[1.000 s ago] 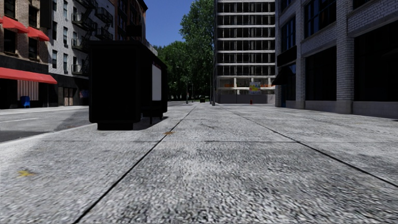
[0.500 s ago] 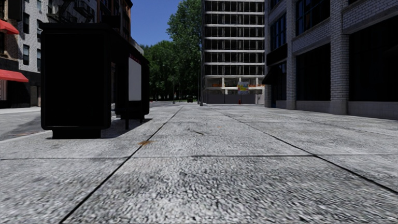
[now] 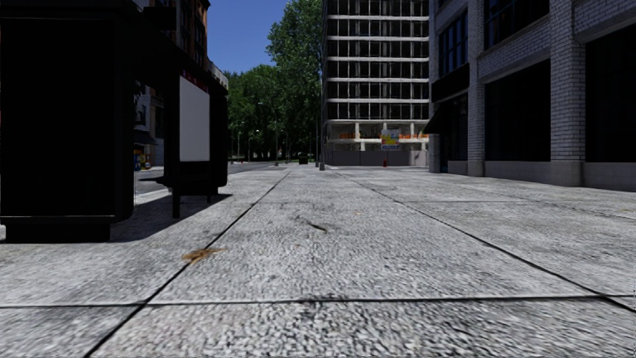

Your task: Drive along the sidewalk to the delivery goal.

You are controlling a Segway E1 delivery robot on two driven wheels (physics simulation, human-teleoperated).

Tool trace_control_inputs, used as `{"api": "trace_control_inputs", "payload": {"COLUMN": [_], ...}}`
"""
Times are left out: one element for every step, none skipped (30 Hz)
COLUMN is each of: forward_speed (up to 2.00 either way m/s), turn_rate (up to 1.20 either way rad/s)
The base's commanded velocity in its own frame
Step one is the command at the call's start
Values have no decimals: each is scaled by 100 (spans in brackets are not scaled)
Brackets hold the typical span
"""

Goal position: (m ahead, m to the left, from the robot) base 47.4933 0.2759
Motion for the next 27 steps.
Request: {"api": "trace_control_inputs", "payload": {"forward_speed": [200, 200, 200, 200, 200, 200, 200, 200, 200, 200, 200, 200, 200, 200, 200, 200, 200, 200, 200, 200, 200, 200, 200, 200, 200, 200, 200], "turn_rate": [0, 0, 0, 0, 0, 0, 0, 0, 0, 0, 0, 0, 0, 0, 0, 0, 0, 0, 0, 0, 0, 0, 0, 0, 0, 0, 0]}}
